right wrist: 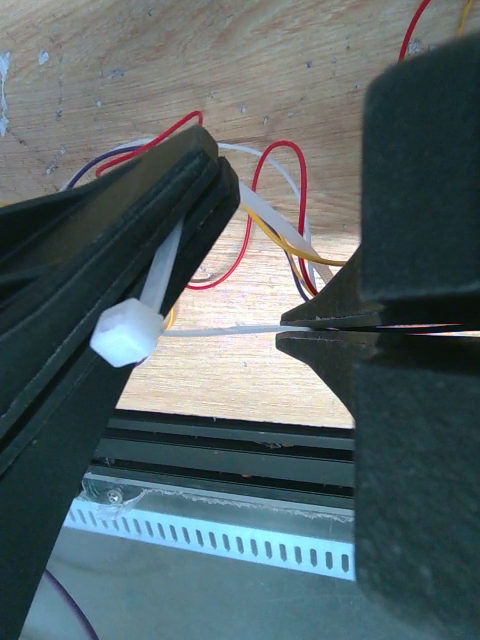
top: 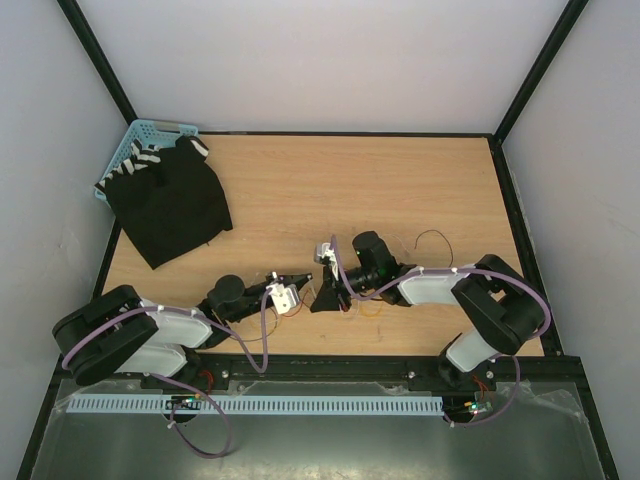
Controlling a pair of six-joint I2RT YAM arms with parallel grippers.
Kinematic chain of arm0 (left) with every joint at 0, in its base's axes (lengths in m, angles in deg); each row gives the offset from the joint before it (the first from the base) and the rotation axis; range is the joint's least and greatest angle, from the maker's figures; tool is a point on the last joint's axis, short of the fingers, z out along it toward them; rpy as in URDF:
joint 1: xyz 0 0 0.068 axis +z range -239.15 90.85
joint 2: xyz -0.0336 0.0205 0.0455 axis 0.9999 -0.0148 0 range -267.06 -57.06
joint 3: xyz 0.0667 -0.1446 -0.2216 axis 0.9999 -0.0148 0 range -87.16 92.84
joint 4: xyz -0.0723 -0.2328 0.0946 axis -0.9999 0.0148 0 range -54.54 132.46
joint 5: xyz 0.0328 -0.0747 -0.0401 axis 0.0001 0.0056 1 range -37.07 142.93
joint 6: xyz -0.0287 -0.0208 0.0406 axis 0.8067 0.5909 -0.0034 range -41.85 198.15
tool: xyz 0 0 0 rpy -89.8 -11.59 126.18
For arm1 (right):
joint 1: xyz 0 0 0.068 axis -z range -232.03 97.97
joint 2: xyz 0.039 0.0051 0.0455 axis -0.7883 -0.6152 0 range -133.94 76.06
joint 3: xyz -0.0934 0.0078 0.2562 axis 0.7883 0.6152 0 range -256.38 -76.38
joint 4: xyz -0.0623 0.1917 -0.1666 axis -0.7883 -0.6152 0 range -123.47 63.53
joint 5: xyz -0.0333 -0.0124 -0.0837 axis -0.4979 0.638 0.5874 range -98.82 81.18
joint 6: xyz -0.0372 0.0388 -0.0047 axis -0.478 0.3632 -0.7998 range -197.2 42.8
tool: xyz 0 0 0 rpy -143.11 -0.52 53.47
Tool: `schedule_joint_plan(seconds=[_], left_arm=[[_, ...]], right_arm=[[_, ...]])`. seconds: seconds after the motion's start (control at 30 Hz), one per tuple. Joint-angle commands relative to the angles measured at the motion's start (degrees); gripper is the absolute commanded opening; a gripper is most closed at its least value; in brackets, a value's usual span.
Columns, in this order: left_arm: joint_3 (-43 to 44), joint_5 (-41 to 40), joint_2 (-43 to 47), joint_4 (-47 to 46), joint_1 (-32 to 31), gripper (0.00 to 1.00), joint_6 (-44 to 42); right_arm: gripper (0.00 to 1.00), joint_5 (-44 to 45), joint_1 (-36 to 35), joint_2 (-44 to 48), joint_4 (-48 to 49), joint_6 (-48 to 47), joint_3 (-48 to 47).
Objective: Zip-tie the wires
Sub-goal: Tie the cable at the center of the board.
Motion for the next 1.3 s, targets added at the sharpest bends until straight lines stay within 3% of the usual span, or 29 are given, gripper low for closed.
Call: schedule_joint_plan(seconds=[0.0, 1.27], left_arm=[[0.2, -0.9, -0.2, -3.1, -0.3, 0.00, -1.3], [0.9, -0.6, -2.0, -3.1, -1.4, 0.00, -3.3]], right_arm=[[0.00, -2.0, 0.1, -0.3, -1.0, 0.5, -1.0], [0.00, -2.3, 1.3, 0.8, -1.1, 1.0, 0.3]])
